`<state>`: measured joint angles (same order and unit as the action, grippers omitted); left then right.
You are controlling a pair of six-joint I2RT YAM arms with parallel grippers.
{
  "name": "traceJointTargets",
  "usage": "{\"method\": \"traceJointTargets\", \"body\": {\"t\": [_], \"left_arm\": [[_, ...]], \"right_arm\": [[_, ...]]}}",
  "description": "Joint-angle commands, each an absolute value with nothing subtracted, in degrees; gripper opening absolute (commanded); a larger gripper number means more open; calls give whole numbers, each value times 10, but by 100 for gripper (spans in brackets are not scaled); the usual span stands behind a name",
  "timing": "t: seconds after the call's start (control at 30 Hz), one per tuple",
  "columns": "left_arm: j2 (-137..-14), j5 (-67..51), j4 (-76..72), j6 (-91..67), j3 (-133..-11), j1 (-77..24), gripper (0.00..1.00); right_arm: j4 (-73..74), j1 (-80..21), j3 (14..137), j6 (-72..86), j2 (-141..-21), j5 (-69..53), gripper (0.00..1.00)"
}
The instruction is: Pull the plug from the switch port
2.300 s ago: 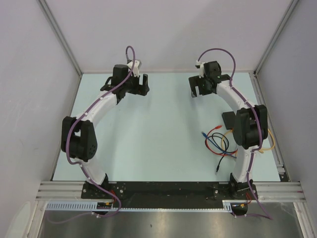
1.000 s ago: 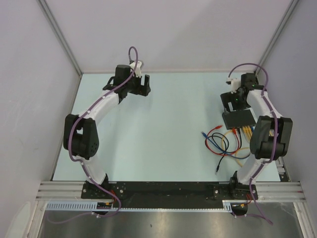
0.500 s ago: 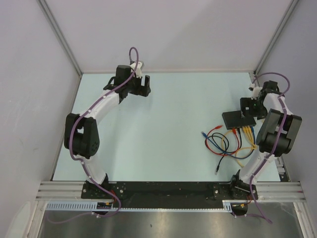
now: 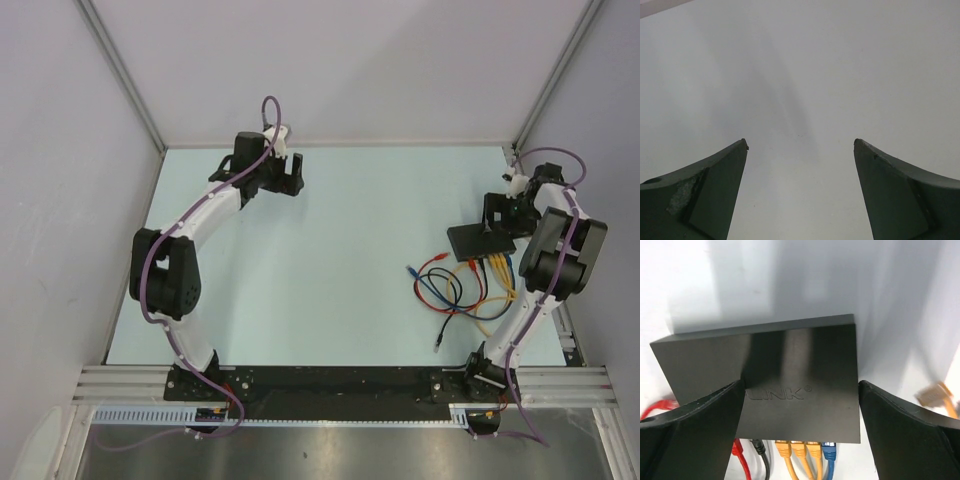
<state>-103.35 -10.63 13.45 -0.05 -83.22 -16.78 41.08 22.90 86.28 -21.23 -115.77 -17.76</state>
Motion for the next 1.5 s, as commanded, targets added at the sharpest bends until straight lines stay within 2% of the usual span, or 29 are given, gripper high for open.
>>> {"method": "traceJointTargets", "body": {"t": [0.0,0.2,0.43,0.57,0.77,1.03,1.47], "left_arm": [[-1005,-94,127,18,-825,-171,93],[-989,-84,119,27,-808,-168,93],[-964,-80,117,33,-788,-155,94],[-956,-79,115,37,-780,-152,94],[-959,-101,105,33,-765,-152,94],[-989,-153,120,28,-777,-152,93],[-1000,-157,125,24,-786,-152,93]], "right_arm": [[430,179,875,-218,-1168,-229,100],[416,62,906,-193,-1196,-248,100],[408,-103,1028,-139,-1257,-287,100],[390,-132,1070,-109,-1253,-275,100],[376,-103,1046,-109,-1203,-245,100],[383,-40,927,-147,-1133,-214,100],[396,20,868,-151,-1117,-214,100]]}}
